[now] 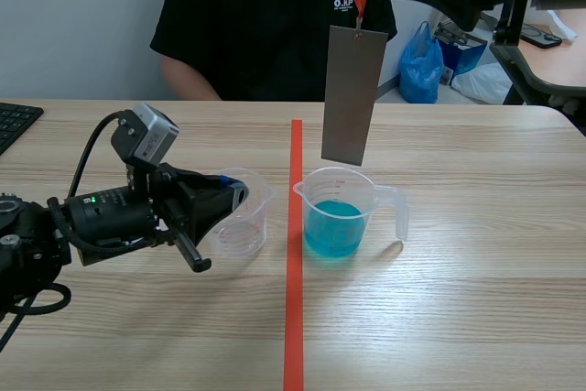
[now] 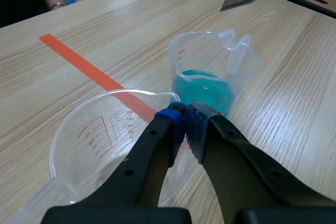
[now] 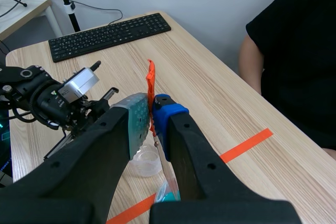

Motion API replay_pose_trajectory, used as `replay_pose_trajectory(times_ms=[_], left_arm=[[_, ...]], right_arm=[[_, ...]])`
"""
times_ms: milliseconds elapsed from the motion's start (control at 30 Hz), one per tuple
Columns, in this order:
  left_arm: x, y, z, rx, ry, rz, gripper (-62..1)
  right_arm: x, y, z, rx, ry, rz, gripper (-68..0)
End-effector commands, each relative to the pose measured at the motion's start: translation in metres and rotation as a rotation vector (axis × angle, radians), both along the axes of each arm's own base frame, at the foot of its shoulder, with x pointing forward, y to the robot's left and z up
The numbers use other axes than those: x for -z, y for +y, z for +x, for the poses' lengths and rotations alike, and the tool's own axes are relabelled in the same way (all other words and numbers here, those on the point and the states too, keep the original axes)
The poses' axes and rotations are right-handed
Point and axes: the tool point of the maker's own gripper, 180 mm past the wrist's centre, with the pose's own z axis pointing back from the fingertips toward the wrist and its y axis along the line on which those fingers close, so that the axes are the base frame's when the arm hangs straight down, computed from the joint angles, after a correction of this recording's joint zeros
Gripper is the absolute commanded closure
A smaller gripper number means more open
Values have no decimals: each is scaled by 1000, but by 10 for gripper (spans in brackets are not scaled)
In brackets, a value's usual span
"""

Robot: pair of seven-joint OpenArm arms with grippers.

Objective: Do the redox reaction experiment.
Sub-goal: 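Raise the plate and point at it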

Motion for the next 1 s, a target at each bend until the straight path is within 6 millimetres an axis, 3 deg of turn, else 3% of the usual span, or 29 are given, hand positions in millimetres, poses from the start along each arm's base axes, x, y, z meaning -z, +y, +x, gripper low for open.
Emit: replay_pose_trajectory(times_ms=[0, 367, 967], left_arm=[[-17, -7, 8, 6, -43, -41, -27], [-31, -36, 20, 31, -56, -79, -27], [-42, -61, 20, 53, -53, -132, -27]], right_arm=[[-17, -2, 1, -3, -44, 24, -17], [-17, -2, 1, -3, -44, 24, -17], [-17, -2, 1, -3, -44, 24, -17]])
